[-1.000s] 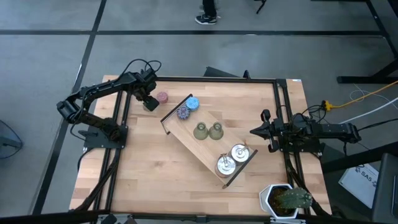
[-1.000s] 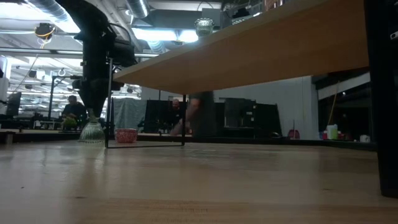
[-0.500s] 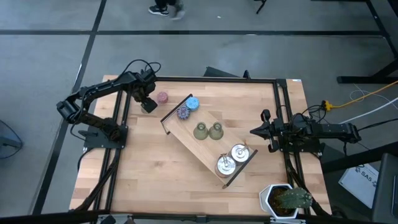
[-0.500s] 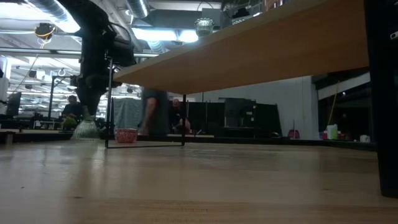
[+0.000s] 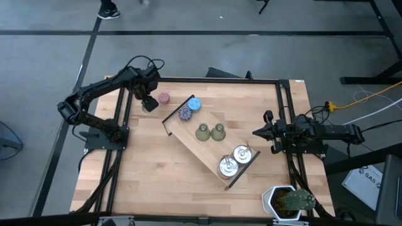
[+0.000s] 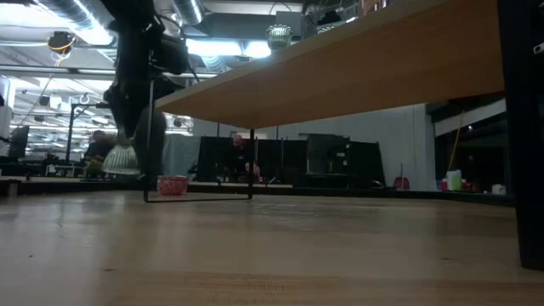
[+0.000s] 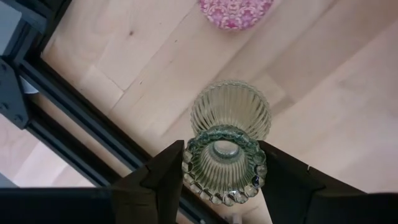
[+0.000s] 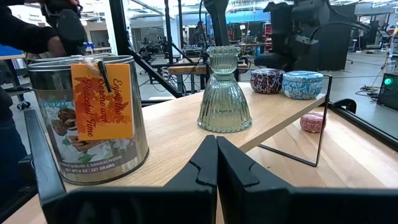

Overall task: Pick & Place candle stick holders
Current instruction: Put the transparent candle holder on the shelf

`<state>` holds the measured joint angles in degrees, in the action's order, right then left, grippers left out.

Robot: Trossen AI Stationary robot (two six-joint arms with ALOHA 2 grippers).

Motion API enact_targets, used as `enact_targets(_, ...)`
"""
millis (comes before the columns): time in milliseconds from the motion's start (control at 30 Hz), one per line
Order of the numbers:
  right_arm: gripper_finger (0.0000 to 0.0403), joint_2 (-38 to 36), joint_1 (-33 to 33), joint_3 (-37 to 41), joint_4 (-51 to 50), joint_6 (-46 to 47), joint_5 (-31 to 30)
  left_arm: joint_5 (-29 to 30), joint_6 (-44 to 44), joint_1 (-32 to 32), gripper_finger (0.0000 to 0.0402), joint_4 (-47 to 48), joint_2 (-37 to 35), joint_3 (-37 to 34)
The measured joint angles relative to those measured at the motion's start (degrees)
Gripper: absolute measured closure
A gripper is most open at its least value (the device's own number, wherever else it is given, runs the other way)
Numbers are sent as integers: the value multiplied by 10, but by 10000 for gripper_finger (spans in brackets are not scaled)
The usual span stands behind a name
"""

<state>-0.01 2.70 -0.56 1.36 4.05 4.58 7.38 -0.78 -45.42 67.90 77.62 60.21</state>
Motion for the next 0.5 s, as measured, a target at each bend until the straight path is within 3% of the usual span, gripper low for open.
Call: enact_targets(500, 402, 0, 0, 0, 0, 0, 0, 2, 14, 62, 226, 101, 0, 126)
